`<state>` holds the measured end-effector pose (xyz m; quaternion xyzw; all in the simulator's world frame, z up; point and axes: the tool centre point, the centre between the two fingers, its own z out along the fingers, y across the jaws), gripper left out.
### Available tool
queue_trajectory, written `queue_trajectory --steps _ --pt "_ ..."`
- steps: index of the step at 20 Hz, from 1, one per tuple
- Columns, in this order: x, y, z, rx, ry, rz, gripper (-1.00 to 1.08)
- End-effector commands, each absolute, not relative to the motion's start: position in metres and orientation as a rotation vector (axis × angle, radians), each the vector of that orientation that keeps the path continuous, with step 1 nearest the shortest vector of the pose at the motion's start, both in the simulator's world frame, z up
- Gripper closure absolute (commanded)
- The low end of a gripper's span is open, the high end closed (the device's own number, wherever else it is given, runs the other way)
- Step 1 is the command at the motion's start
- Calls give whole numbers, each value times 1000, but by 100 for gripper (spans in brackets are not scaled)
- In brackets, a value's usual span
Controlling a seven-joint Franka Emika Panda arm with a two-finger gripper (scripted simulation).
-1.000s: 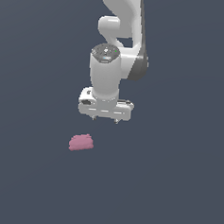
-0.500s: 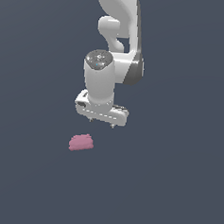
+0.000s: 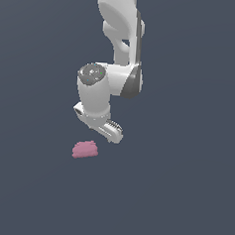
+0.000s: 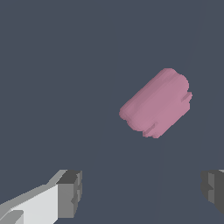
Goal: Pick up the object and move it to a goal position.
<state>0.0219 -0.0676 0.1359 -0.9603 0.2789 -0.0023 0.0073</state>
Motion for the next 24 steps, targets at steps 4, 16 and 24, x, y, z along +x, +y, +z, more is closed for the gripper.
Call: queue_trajectory --steps 4,16,24 --pt "27 -85 120 -2907 1150 0 -92" --pt "36 -122 86 -2630 1702 6 -92" --pt "39 -139 71 -2477 1928 2 -92"
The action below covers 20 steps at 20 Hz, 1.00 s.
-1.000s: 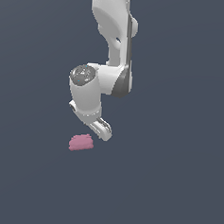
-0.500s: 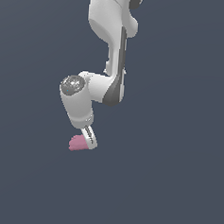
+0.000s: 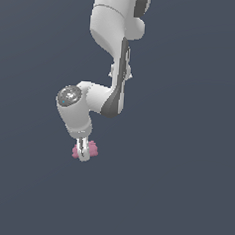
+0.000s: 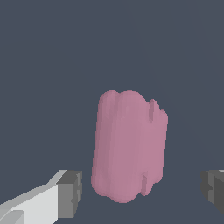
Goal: Pick up the object and move it to a goal position.
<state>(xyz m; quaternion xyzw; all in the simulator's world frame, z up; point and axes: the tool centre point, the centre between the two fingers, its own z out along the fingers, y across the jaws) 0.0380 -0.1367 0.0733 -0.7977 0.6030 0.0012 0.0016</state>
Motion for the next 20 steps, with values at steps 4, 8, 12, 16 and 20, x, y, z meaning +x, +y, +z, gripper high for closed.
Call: queue_trajectory --steps 4,8,12,16,20 --pt "39 -144 67 -2433 1987 1 -92" --pt "39 -146 65 -2413 2011 0 -92" --pt "39 -145 64 -2417 2006 1 -92" --pt "39 -146 51 -2416 2008 1 -92" --pt "38 -146 29 -2413 2012 1 -92"
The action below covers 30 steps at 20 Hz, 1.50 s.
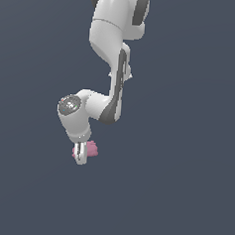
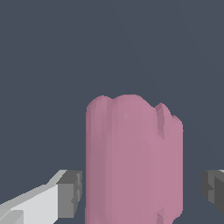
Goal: Pick up the object and move it to a goal position.
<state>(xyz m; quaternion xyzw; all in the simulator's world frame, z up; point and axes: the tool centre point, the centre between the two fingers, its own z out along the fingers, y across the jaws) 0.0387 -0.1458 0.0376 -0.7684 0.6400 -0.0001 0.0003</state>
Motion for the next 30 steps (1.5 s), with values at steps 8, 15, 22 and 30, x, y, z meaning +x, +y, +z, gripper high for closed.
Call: queue_trajectory --steps 8,15,22,30 --pt "39 -146 15 -2412 2013 1 108" --pt "39 -146 15 -2412 2013 1 108" --pt "41 -145 26 -2408 2008 -10 108" --pt "27 -136 44 -2408 2008 -8 108"
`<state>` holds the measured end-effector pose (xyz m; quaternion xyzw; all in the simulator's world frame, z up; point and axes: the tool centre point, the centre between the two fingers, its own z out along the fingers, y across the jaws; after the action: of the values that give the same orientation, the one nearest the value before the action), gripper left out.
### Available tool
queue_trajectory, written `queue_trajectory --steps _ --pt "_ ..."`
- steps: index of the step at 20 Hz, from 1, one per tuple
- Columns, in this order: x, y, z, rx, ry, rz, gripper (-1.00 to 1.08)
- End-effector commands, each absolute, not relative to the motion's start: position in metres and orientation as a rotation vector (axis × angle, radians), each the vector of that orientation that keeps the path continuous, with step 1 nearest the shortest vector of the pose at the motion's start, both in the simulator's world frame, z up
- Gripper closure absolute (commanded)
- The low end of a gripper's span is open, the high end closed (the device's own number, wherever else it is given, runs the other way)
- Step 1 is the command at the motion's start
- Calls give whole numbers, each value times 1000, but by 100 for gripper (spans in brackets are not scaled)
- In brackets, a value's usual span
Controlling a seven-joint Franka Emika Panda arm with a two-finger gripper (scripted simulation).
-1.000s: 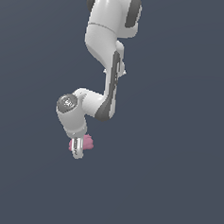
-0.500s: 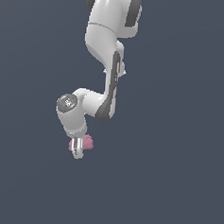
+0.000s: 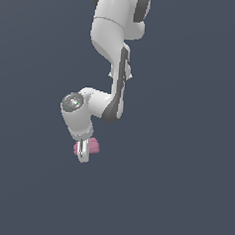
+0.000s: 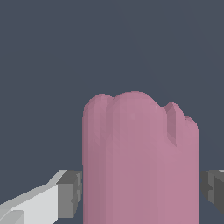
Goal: Pick up the object and move it to a goal position.
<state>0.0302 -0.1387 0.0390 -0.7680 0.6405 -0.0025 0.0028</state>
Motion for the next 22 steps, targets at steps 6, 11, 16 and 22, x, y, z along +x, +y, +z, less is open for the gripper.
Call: queue_trajectory --steps 6,11,16,22 --pt "7 -124 70 -2408 2008 -6 108" --pt "-17 -109 101 -2408 2008 -4 108" --pt "-41 -94 134 -2407 2008 -1 108" --pt "-69 -77 172 -2408 2008 1 108"
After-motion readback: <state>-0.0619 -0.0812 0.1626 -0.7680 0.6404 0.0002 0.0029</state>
